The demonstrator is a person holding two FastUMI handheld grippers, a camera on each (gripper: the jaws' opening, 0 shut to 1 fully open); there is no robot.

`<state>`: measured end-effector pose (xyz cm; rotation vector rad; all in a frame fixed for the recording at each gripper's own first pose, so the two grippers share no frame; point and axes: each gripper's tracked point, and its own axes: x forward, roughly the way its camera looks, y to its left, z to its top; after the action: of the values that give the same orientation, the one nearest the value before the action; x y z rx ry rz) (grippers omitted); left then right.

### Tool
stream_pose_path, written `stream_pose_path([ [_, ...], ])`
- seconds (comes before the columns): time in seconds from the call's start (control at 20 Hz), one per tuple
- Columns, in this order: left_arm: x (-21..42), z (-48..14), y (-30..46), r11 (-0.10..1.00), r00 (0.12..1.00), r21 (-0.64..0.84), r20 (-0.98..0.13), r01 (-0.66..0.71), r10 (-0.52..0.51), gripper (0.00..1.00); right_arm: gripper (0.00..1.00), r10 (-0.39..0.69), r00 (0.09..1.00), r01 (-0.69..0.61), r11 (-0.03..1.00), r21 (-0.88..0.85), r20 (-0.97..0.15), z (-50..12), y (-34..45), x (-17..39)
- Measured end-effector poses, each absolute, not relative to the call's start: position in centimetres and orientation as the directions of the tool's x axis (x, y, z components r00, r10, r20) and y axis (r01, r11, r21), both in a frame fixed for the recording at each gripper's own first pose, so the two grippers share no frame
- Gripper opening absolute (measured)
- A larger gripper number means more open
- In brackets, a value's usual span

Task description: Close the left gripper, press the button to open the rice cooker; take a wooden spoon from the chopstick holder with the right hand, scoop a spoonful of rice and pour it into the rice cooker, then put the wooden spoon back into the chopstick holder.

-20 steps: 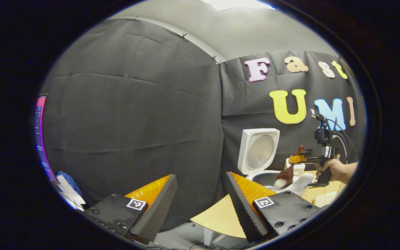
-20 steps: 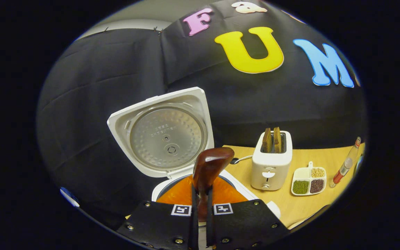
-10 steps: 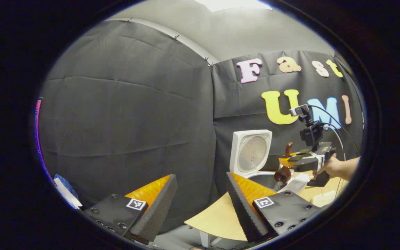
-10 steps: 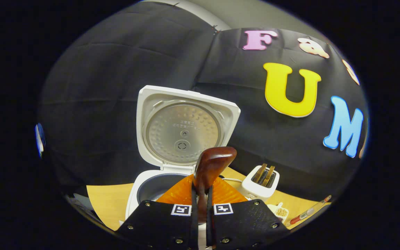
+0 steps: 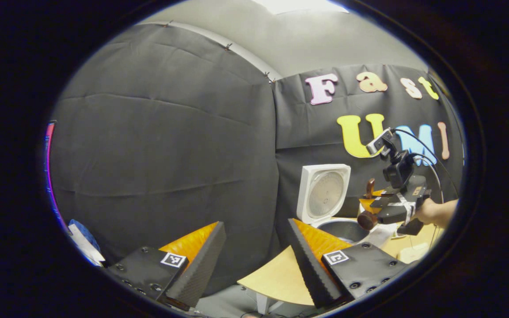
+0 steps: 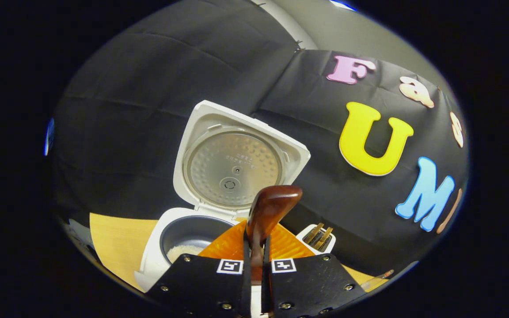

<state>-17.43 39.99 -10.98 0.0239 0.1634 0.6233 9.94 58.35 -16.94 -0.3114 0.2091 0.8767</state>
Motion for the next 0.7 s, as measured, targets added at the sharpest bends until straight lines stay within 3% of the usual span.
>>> stream_pose_path([
  [0.35,-17.1,-10.1,39.1,0.821,0.81,0.084,-0.134,-0.565,0.571,0.97,0.09,0.768,0.565,-0.652,0.64,0.406,-0.303,-14.7,56.6,11.3],
  [0.7,-14.9,-8.5,36.9,0.852,0.845,0.07,-0.109,-0.518,0.523,0.97,0.09,0.764,0.599,-0.426,0.558,0.712,-0.241,-12.5,51.1,12.9],
])
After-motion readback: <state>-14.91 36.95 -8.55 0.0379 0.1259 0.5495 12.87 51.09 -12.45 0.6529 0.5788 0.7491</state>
